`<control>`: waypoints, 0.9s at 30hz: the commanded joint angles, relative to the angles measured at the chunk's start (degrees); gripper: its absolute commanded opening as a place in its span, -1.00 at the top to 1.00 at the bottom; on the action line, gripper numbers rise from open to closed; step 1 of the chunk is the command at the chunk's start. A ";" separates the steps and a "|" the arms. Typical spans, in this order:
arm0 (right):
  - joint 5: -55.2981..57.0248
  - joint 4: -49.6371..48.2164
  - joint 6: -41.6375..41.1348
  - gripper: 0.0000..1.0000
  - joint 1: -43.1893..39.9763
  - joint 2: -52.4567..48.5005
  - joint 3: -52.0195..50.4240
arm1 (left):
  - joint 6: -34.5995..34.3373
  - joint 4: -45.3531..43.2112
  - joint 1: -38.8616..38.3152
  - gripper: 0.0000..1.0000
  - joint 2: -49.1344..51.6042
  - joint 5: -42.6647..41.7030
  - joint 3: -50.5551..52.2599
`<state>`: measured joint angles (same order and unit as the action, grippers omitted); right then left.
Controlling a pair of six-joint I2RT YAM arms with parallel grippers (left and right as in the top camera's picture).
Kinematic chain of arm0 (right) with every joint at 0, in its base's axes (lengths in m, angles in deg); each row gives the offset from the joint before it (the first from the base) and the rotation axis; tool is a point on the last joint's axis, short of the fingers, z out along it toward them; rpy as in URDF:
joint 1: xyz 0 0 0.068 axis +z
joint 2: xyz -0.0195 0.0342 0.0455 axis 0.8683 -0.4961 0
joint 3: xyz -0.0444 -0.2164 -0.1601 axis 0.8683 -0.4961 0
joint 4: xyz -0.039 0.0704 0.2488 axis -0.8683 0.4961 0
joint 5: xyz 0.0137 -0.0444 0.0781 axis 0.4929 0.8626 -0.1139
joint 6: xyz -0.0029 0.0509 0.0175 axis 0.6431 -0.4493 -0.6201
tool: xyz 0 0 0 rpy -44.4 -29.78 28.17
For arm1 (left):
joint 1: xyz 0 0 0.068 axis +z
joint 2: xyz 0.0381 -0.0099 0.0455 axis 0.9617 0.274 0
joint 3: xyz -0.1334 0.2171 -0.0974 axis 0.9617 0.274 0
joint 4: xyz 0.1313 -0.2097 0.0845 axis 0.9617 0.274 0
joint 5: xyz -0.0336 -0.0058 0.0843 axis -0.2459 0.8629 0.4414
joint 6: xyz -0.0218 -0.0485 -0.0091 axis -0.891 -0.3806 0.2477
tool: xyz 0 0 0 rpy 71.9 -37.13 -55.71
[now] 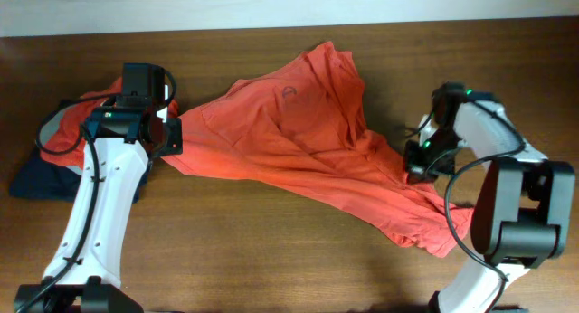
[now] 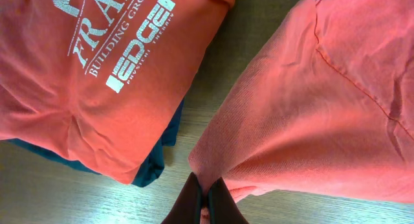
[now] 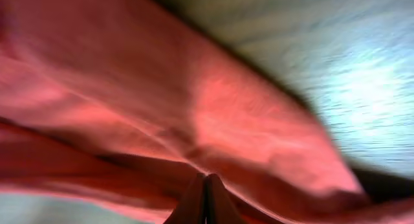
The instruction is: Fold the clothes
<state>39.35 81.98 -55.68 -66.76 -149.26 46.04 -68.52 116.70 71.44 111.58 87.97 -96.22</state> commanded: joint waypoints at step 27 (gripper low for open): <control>3.67 -17.64 -10.51 0.92 -5.11 0.72 -4.44 | -0.79 0.15 0.22 0.99 -0.83 2.40 -0.42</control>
<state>39.54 67.40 -64.38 -68.79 -149.11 40.80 -68.52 116.76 71.44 111.58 88.37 -96.22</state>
